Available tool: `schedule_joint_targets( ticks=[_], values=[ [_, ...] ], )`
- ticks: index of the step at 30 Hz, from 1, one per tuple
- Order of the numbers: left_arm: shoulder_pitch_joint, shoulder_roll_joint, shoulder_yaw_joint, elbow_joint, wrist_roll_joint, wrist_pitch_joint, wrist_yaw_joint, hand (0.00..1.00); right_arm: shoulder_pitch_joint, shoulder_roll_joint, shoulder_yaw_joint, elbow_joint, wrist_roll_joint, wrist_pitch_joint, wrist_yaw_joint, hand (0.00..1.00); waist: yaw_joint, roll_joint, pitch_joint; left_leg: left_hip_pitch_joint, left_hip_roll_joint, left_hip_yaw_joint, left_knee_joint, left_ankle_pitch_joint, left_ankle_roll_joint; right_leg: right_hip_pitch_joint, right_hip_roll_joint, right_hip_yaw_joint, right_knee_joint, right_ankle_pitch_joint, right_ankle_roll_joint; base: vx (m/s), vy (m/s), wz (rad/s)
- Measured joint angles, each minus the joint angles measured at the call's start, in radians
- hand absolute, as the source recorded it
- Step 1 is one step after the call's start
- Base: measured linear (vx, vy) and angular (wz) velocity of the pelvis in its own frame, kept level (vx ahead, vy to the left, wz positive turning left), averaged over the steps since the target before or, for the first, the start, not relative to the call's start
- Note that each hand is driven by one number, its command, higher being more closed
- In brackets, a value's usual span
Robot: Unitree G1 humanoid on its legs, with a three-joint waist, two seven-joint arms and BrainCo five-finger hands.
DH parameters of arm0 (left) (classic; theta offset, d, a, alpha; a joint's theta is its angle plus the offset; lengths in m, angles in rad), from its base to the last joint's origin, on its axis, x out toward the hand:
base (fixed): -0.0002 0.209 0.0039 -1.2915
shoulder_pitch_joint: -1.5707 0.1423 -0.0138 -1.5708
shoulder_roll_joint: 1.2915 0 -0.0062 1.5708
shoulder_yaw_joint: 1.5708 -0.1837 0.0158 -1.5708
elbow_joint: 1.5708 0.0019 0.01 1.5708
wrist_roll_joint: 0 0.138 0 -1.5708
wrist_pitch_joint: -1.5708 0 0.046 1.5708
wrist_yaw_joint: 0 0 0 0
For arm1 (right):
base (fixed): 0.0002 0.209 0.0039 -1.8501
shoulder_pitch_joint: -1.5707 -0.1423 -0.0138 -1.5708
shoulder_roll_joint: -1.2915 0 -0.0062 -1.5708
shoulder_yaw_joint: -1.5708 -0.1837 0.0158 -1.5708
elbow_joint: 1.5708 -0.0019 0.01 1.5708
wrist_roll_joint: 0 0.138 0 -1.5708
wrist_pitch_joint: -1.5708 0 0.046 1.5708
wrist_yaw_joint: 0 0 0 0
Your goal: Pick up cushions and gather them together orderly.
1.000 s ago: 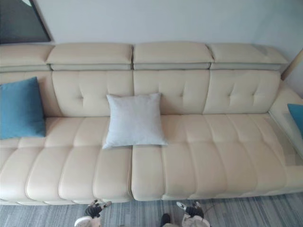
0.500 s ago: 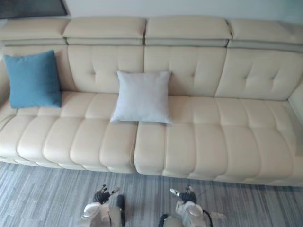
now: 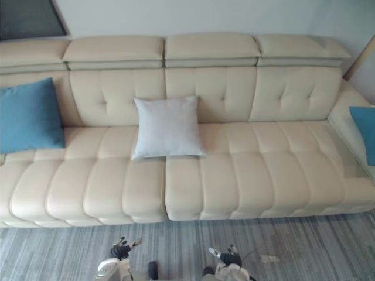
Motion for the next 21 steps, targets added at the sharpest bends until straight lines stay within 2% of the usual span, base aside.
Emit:
schedule_joint_targets(
  ticks=[6, 7, 8, 9, 10, 11, 12, 13, 15, 16, 17, 18, 19, 20, 21],
  values=[
    [-0.014, 0.015, -0.005, 0.019, 0.021, 0.012, -0.011, 0.0, -0.02, -0.026, -0.056, 0.051, 0.009, -0.002, 0.004, 0.0, -0.001, 0.001, -0.003, 0.018, 0.028, 0.075, 0.054, -0.063, 0.011, -0.034, 0.049, 0.187, -0.048, 0.062, -0.003, 0.11, 0.012, -0.97],
    [-0.01, 0.021, -0.015, 0.033, 0.021, 0.012, -0.015, 0.0, -0.034, -0.043, -0.05, 0.079, 0.009, -0.002, 0.005, 0.0, 0.0, 0.005, -0.002, 0.021, 0.038, 0.103, 0.071, -0.08, 0.032, -0.056, 0.066, 0.21, -0.065, 0.11, -0.004, 0.02, 0.002, -1.45],
    [-0.011, 0.022, -0.021, 0.035, 0.021, 0.012, -0.017, 0.0, -0.04, -0.049, -0.048, 0.084, 0.008, -0.001, 0.005, 0.0, 0.0, 0.009, -0.001, 0.023, 0.042, 0.111, 0.071, -0.083, 0.037, -0.065, 0.075, 0.2, -0.076, 0.137, -0.009, 0.01, -0.002, -1.81],
    [-0.012, 0.026, -0.03, 0.034, 0.022, 0.012, -0.02, 0.0, -0.053, -0.061, -0.033, 0.085, 0.005, -0.001, 0.004, 0.0, -0.002, 0.018, 0.003, 0.025, 0.058, 0.149, 0.07, -0.086, 0.042, -0.081, 0.094, 0.111, -0.128, 0.215, -0.05, 0.01, -0.051, -1.67],
    [-0.013, 0.037, -0.055, 0.031, 0.032, 0.012, -0.024, 0.0, -0.074, -0.065, -0.034, 0.085, 0.002, 0.001, 0.005, 0.0, -0.006, 0.033, 0.012, 0.028, 0.079, 0.204, 0.061, -0.094, 0.028, -0.102, 0.091, -0.112, -0.097, 0.165, -0.127, 0.01, -0.078, -1.58],
    [-0.016, 0.044, -0.066, 0.031, 0.038, 0.012, -0.029, 0.0, -0.075, -0.067, -0.035, 0.085, 0.001, 0.001, 0.004, 0.0, -0.008, 0.031, 0.013, 0.033, 0.078, 0.224, 0.057, -0.097, 0.024, -0.113, 0.08, -0.22, -0.06, 0.115, -0.139, -0.01, -0.113, -1.43],
    [-0.024, 0.059, -0.108, 0.03, 0.038, 0.012, -0.037, 0.0, -0.074, -0.083, -0.036, 0.085, -0.021, 0.007, 0.003, 0.0, -0.012, 0.04, 0.022, 0.054, 0.076, 0.277, 0.058, -0.096, 0.023, -0.112, 0.029, -0.456, -0.004, 0.063, -0.149, -0.02, -0.063, -0.96],
    [-0.026, 0.064, -0.121, 0.027, 0.038, 0.012, -0.037, 0.0, -0.07, -0.087, -0.037, 0.085, -0.027, 0.007, 0.002, 0.0, -0.017, 0.039, 0.022, 0.059, 0.073, 0.279, 0.063, -0.097, 0.022, -0.101, 0.022, -0.476, 0.005, 0.069, -0.132, -0.01, -0.046, -0.88],
    [-0.032, 0.075, -0.13, 0.021, 0.038, 0.01, -0.037, 0.0, -0.053, -0.093, -0.035, 0.086, -0.029, 0.008, 0.003, 0.0, -0.029, 0.055, 0.032, 0.062, 0.083, 0.262, 0.106, -0.106, 0.008, -0.099, 0.049, -0.414, -0.002, 0.058, -0.117, 0.0, -0.072, -0.62],
    [-0.03, 0.08, -0.13, 0.016, 0.038, 0.011, -0.037, 0.0, -0.047, -0.09, -0.034, 0.091, -0.028, 0.009, 0.003, 0.0, -0.026, 0.057, 0.041, 0.03, 0.118, 0.25, 0.218, -0.127, -0.015, -0.101, 0.058, -0.391, 0.001, 0.042, -0.127, -0.04, -0.118, -0.68],
    [-0.029, 0.081, -0.13, 0.016, 0.037, 0.011, -0.036, 0.0, -0.047, -0.088, -0.034, 0.092, -0.027, 0.009, 0.003, 0.0, -0.026, 0.056, 0.044, 0.01, 0.132, 0.242, 0.27, -0.132, -0.019, -0.1, 0.062, -0.383, 0.001, 0.039, -0.13, -0.03, -0.152, -0.61],
    [-0.027, 0.078, -0.127, 0.015, 0.037, 0.011, -0.036, 0.0, -0.037, -0.088, -0.036, 0.092, -0.022, 0.009, 0.003, 0.0, -0.028, 0.06, 0.053, -0.067, 0.185, 0.187, 0.472, -0.124, -0.005, -0.081, 0.087, -0.371, -0.01, 0.035, -0.137, -0.01, -0.197, -0.45],
    [-0.02, 0.068, -0.125, 0.009, 0.037, 0.011, -0.036, 0.0, -0.025, -0.091, -0.043, 0.082, -0.018, 0.009, 0.002, 0.0, -0.025, 0.073, 0.067, -0.134, 0.229, 0.121, 0.648, -0.096, 0.04, -0.05, 0.119, -0.356, -0.015, 0.028, -0.147, 0.02, -0.162, -0.44],
    [-0.02, 0.062, -0.123, 0.009, 0.037, 0.011, -0.036, 0.0, -0.021, -0.09, -0.043, 0.077, -0.016, 0.009, 0.001, 0.0, -0.022, 0.068, 0.076, -0.16, 0.235, 0.092, 0.692, -0.1, 0.05, -0.041, 0.127, -0.343, -0.015, 0.025, -0.151, 0.04, -0.078, -0.48],
    [-0.014, 0.05, -0.115, 0.002, 0.036, 0.011, -0.038, 0.0, -0.017, -0.087, -0.046, 0.073, -0.011, 0.009, -0.002, 0.0, -0.013, 0.072, 0.079, -0.186, 0.22, 0.031, 0.741, -0.119, 0.046, -0.031, 0.14, -0.314, -0.015, 0.019, -0.159, 0.06, -0.004, -0.59]
  ],
)
